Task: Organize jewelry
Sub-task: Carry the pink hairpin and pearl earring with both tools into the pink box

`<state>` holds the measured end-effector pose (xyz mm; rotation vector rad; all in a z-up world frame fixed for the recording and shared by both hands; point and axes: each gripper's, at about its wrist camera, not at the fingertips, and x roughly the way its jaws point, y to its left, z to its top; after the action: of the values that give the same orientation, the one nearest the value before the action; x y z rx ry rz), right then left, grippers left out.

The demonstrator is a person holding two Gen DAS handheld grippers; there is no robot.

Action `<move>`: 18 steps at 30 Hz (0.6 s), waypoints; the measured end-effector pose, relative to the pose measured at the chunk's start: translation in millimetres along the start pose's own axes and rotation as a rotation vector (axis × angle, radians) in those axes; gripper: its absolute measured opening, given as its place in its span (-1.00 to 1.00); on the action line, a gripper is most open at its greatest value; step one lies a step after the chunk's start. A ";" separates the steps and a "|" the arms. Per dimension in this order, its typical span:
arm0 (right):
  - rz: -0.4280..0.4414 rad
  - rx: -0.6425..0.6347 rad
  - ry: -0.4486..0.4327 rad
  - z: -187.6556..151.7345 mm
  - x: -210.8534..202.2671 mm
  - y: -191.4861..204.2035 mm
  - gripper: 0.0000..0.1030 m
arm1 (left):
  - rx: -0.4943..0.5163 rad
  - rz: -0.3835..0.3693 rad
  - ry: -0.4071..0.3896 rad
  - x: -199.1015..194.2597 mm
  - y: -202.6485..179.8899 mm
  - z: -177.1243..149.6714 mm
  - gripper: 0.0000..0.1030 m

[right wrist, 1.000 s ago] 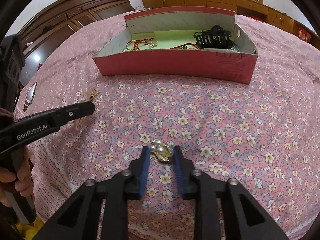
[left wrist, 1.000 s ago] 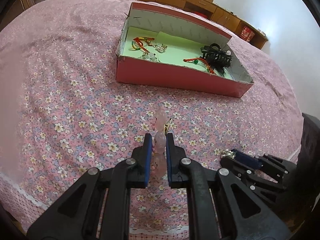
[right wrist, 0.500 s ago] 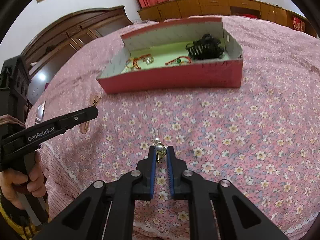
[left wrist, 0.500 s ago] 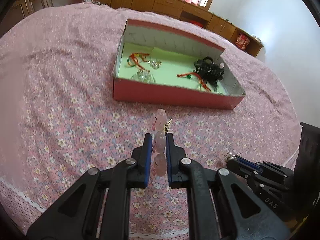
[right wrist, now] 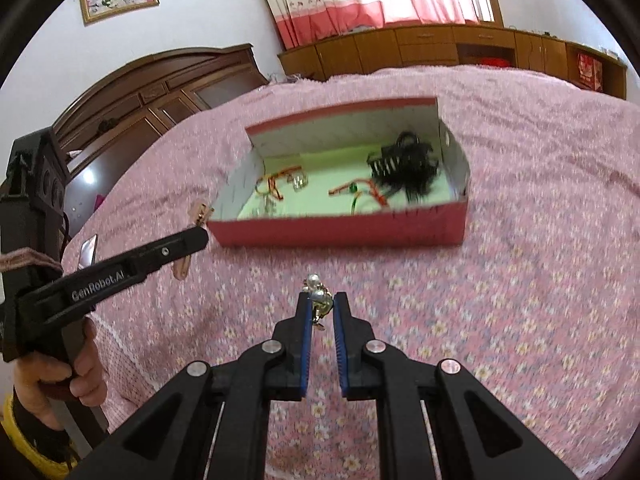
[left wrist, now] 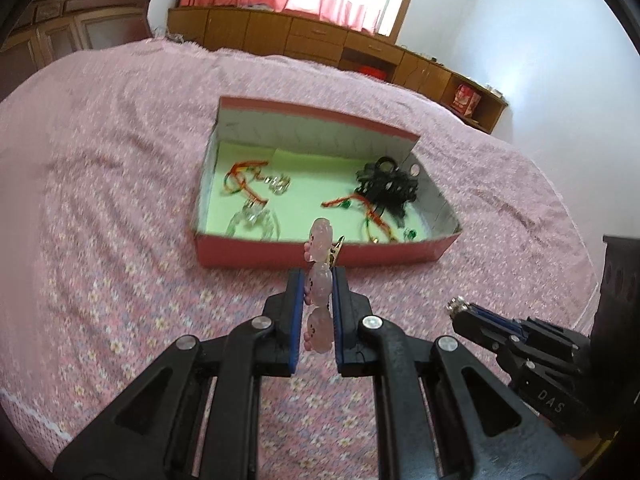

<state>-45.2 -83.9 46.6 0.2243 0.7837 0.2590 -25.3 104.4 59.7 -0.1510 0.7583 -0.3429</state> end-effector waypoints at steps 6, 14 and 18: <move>-0.009 -0.004 -0.059 22.3 -1.0 -0.5 -0.77 | 0.016 -0.013 -0.034 2.9 -12.0 18.2 -0.90; -0.031 0.029 -0.124 50.5 3.6 -10.9 -0.77 | 0.046 0.037 -0.119 10.6 -19.5 36.9 -0.90; -0.049 0.039 -0.133 61.3 10.2 -19.5 -0.77 | 0.058 0.054 -0.140 18.8 -18.0 43.4 -0.90</move>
<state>8.6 -105.5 76.3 0.2565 0.6621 0.1803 13.1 81.4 83.4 -0.0989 0.6126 -0.2993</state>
